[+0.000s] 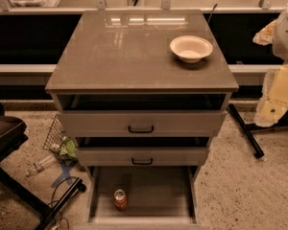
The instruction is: Pick coke can from bottom drawer and place on counter
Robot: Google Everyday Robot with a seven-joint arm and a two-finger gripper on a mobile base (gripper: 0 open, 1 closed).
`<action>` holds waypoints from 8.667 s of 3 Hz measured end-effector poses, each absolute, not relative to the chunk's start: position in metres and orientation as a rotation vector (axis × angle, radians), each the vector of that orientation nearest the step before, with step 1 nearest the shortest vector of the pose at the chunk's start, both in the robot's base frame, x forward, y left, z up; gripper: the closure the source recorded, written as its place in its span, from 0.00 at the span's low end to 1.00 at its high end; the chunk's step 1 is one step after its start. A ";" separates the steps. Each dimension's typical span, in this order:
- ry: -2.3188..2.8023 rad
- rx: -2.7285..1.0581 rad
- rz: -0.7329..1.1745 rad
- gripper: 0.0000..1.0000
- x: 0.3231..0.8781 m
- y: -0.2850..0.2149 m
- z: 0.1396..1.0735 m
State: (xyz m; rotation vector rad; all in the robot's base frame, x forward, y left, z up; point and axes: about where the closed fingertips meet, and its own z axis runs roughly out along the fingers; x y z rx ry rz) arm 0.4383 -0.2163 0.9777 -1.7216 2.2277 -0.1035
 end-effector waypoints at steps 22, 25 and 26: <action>1.324 -1.425 1.109 0.37 0.530 0.117 0.189; 1.318 -1.427 1.125 1.00 0.526 0.124 0.188; 1.314 -1.424 1.129 1.00 0.524 0.125 0.189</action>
Offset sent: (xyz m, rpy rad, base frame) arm 0.0066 0.0155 -0.0911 0.3493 -0.1176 0.0291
